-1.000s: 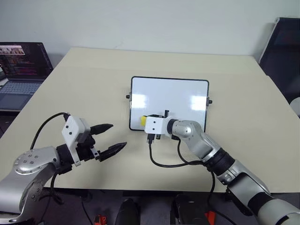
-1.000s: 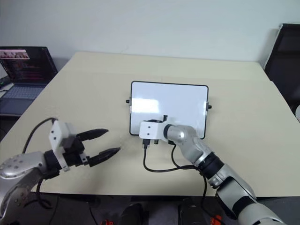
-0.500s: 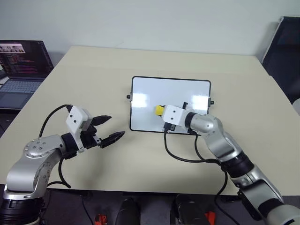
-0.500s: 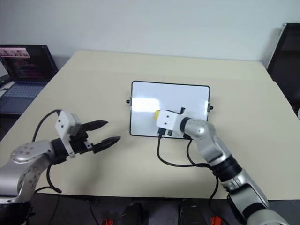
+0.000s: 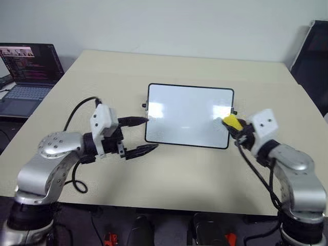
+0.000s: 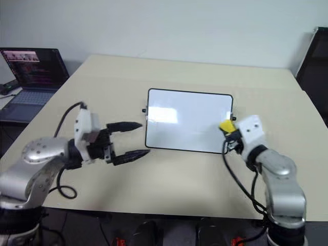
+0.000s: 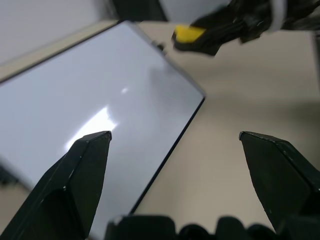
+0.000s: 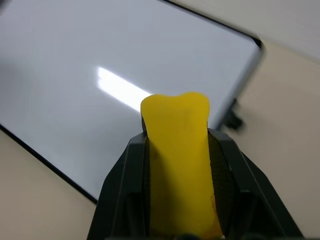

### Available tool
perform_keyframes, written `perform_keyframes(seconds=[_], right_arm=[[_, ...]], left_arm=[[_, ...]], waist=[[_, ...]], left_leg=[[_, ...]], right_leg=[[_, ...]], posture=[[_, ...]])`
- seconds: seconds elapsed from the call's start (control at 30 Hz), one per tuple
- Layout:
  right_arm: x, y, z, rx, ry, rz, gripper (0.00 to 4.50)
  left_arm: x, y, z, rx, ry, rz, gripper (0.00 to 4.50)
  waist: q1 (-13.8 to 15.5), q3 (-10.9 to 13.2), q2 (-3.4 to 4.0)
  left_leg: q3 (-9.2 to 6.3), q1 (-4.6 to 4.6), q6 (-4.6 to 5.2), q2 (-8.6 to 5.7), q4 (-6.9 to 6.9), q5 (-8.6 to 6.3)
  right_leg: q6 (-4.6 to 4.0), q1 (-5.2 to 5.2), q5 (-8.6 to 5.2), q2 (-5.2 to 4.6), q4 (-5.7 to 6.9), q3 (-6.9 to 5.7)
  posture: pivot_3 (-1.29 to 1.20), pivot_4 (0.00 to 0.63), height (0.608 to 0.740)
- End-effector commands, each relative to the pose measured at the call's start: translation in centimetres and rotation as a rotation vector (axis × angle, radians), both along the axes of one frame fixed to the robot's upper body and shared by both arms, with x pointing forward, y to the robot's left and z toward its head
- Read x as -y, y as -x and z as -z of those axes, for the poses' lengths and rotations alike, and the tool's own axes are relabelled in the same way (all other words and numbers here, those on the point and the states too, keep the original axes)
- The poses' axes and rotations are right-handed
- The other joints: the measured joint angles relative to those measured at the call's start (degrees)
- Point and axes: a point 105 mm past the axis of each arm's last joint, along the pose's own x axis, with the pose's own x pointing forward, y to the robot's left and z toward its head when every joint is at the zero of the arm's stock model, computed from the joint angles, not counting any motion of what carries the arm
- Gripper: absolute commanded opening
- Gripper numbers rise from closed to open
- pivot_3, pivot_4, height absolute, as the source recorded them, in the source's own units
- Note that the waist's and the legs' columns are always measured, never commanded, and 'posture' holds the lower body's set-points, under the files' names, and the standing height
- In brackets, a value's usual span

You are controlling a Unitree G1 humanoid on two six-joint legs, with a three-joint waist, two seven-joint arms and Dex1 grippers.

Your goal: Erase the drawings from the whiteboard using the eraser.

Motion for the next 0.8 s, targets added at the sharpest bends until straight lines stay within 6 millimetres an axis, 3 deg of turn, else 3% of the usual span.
perform_keyframes(seconds=[0.03, 0.2, 0.37, 0.73, 0.77, 0.8], right_arm=[[1.6, 0.4, 0.3, -0.02, -0.036, 0.111, 1.23], [3.8, -1.0, 2.1, -0.071, -0.121, 0.269, 1.23], [6.8, -2.0, 2.6, -0.078, -0.173, 0.404, 1.23], [8.8, -2.8, 4.5, -0.125, -0.192, 0.432, 1.23], [9.0, -2.8, 4.6, -0.125, -0.189, 0.438, 1.93], [9.1, -2.9, 4.7, -0.126, -0.189, 0.438, 2.11]], left_arm=[[2.1, -0.6, 0.1, 0.025, -0.013, 0.107, 4.5], [5.9, -1.9, 1.4, 0.053, -0.058, 0.245, 4.5], [8.3, -2.5, 2.1, 0.125, -0.097, 0.314, 4.5], [11.6, -3.2, 1.3, 0.199, -0.077, 0.312, 4.5], [11.7, -3.2, 1.3, 0.199, -0.077, 0.313, 4.5], [11.7, -3.1, 1.4, 0.198, -0.077, 0.312, 4.5]], waist=[[-0.3, 0.0, 0.01], [-1.1, 0.0, 0.01], [-1.2, 0.0, 0.04], [-1.3, 0.0, 0.09], [-1.3, 0.0, 0.1], [-1.3, 0.0, 0.12]], left_leg=[[0.0, 0.0, 0.0, 0.0, 0.0, 0.0], [0.0, -0.01, 0.01, 0.01, -0.08, 0.0], [-0.01, -0.04, 0.02, 0.0, -0.1, 0.0], [-0.05, -0.03, 0.03, -0.01, -0.1, 0.0], [-0.06, -0.03, 0.03, -0.01, -0.1, 0.0], [-0.06, -0.03, 0.03, -0.01, -0.1, 0.0]], right_leg=[[0.0, 0.0, 0.0, 0.0, 0.0, 0.01], [0.03, 0.01, 0.02, 0.04, 0.01, 0.01], [0.2, 0.02, 0.09, 0.04, 0.01, 0.01], [0.42, 0.07, 0.16, 0.05, 0.01, 0.02], [0.42, 0.07, 0.16, 0.05, 0.01, 0.01], [0.42, 0.08, 0.16, 0.05, 0.01, 0.02]], posture=[[0.0, 0.15, 0.74], [0.0, 0.15, 0.74], [0.0, 0.15, 0.74], [0.0, 0.15, 0.74], [0.0, 0.15, 0.74], [0.0, 0.15, 0.74]])
